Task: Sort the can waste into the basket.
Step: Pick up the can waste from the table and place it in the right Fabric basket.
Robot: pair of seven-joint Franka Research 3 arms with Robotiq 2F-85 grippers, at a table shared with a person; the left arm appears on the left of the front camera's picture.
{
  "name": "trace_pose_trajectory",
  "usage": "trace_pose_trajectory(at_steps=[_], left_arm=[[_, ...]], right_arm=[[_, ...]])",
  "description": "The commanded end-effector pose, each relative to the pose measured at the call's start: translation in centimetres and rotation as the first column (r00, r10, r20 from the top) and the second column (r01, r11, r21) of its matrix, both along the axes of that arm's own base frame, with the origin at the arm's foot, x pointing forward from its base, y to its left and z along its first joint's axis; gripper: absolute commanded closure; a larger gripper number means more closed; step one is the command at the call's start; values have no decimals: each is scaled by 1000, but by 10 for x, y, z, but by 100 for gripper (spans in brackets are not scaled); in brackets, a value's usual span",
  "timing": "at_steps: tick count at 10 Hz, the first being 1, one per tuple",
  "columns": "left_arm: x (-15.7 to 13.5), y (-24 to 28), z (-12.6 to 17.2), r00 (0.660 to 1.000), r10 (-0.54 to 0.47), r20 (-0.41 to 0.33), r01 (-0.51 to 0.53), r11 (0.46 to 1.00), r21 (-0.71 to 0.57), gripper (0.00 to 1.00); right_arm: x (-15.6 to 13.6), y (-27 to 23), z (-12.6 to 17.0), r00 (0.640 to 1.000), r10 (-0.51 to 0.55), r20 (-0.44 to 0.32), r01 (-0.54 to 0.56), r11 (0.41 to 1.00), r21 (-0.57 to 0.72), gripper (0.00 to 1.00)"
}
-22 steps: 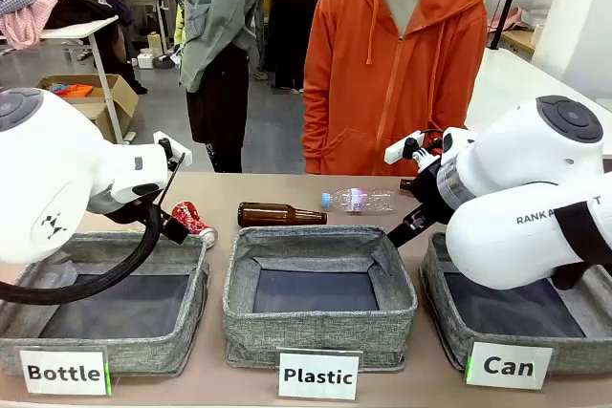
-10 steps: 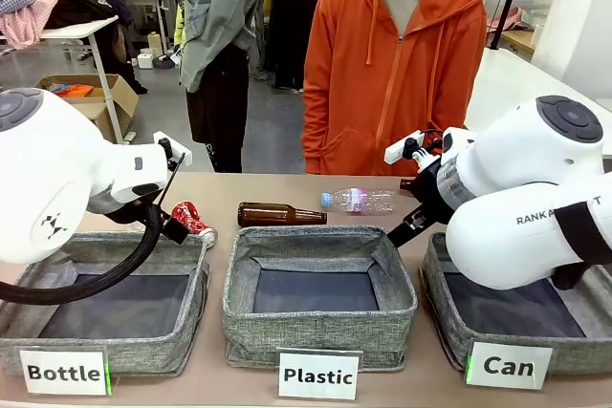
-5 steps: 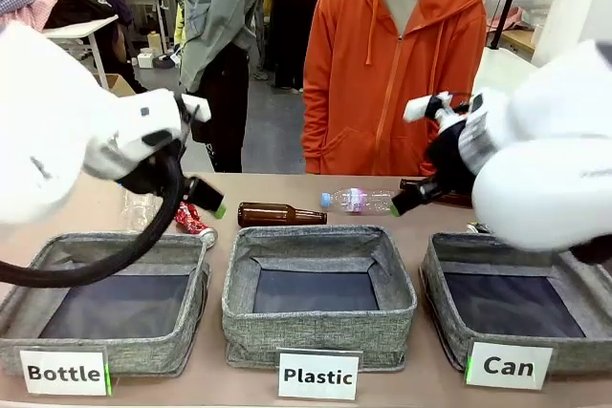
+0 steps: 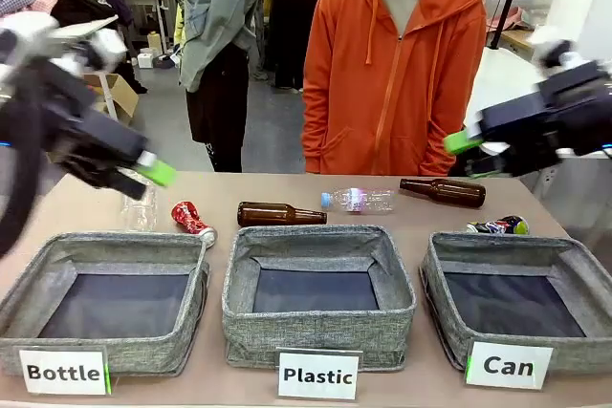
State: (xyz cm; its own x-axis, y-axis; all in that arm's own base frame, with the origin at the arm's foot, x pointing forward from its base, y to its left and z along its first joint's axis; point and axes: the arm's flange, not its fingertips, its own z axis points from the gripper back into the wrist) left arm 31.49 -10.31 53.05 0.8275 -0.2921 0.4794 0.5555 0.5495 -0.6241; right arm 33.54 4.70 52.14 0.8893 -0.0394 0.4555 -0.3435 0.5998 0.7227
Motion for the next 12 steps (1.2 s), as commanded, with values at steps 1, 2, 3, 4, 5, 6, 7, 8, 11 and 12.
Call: trace_pose_trajectory(at_steps=[1,2,3,4,5,6,7,8,11,12], left_arm=[[7,82,-26,995,68,-78,-82,977,-199,0],[0,115,-33,988,128,-85,-147,945,-291,0],[-4,131,-48,982,166,-93,-189,898,-397,0],[-12,144,-59,962,251,-108,-272,843,-465,0],[-20,154,-71,937,326,-124,-341,783,-520,0],[-25,152,-77,920,371,-127,-377,747,-548,0],[-20,134,-77,892,437,-118,-423,712,-560,0],[-15,127,-76,857,498,-131,-488,706,-513,0],[28,204,-43,906,392,-161,-412,729,-546,0],[28,204,-43,906,392,-161,-412,729,-546,0]], right_arm=[[-18,-65,-46,993,-120,-6,119,976,182,0],[-24,-90,-60,983,-182,-15,180,951,251,0],[-30,-118,-76,971,-237,-35,236,917,320,0],[-35,-137,-89,955,-288,-70,293,884,364,0],[-38,-147,-100,940,-326,-104,341,865,369,0],[-37,-149,-108,935,-332,-126,355,858,370,0],[-34,-150,-112,924,-355,-142,382,852,357,0],[-4,-187,-79,931,-340,-133,365,854,370,0],[-4,-187,-79,931,-340,-133,365,854,370,0],[-4,-187,-79,931,-340,-133,365,854,370,0]])
